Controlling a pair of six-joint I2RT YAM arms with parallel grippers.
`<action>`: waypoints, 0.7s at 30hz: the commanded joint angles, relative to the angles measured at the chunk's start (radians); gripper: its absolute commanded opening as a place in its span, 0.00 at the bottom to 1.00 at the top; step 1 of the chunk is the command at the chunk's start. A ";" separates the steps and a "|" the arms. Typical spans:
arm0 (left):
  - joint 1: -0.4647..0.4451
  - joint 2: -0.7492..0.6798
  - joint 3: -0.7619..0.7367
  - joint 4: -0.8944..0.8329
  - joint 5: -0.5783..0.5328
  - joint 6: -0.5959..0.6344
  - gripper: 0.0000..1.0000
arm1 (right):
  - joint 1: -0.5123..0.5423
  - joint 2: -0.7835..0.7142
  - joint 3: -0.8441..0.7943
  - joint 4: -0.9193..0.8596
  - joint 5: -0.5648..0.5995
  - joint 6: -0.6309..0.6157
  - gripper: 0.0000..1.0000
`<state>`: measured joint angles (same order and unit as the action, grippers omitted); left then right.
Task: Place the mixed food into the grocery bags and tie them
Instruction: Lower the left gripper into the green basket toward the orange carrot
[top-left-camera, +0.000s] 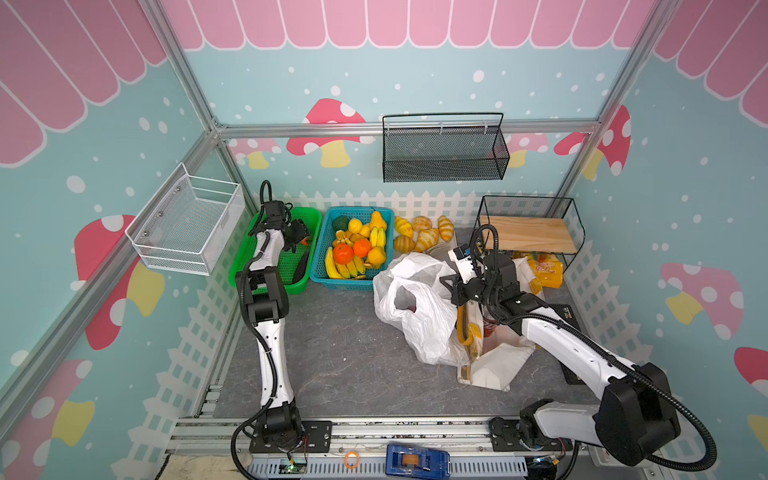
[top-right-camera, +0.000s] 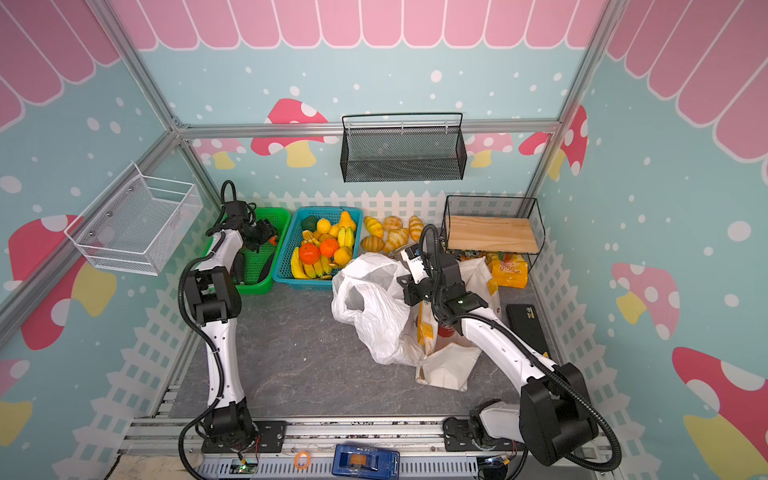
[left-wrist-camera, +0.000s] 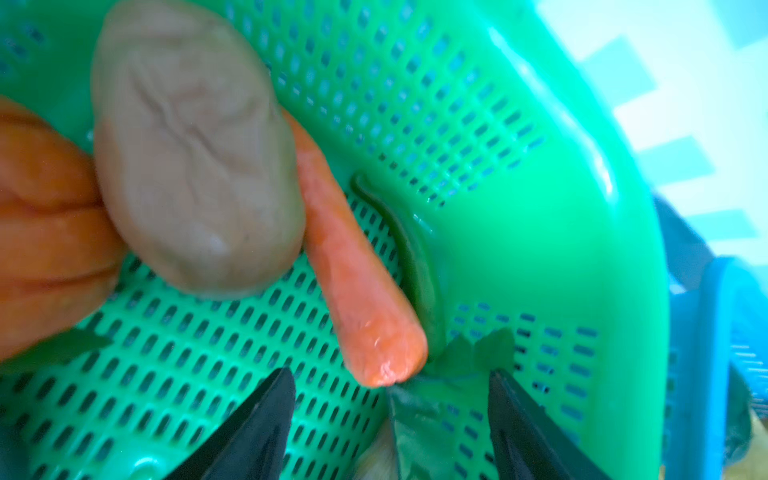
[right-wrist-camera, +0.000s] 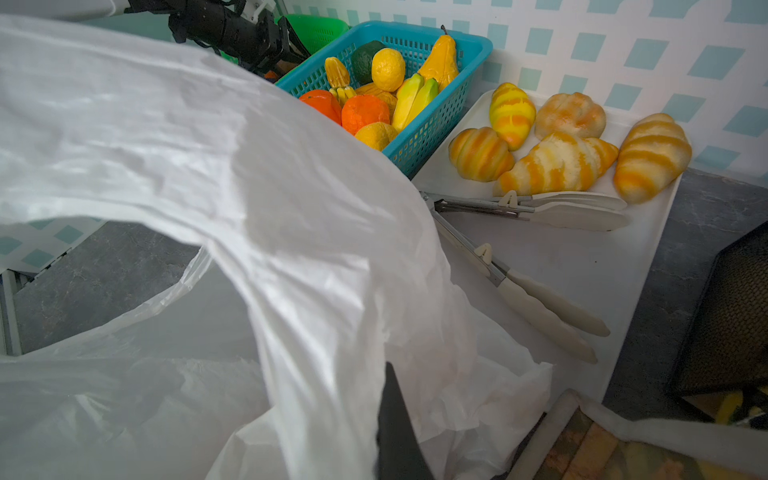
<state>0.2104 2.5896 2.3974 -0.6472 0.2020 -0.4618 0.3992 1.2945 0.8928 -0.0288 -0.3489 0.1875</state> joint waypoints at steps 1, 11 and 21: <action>-0.015 0.092 0.109 -0.094 -0.039 -0.012 0.75 | -0.004 0.014 -0.005 0.004 -0.001 -0.023 0.00; -0.031 0.161 0.215 -0.193 -0.135 0.025 0.69 | -0.003 0.024 -0.006 0.004 -0.001 -0.025 0.00; -0.032 0.131 0.218 -0.197 -0.151 0.051 0.40 | -0.004 0.023 -0.008 0.004 -0.006 -0.019 0.00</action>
<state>0.1791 2.7327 2.5912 -0.8196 0.0780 -0.4313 0.3992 1.3079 0.8928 -0.0284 -0.3496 0.1875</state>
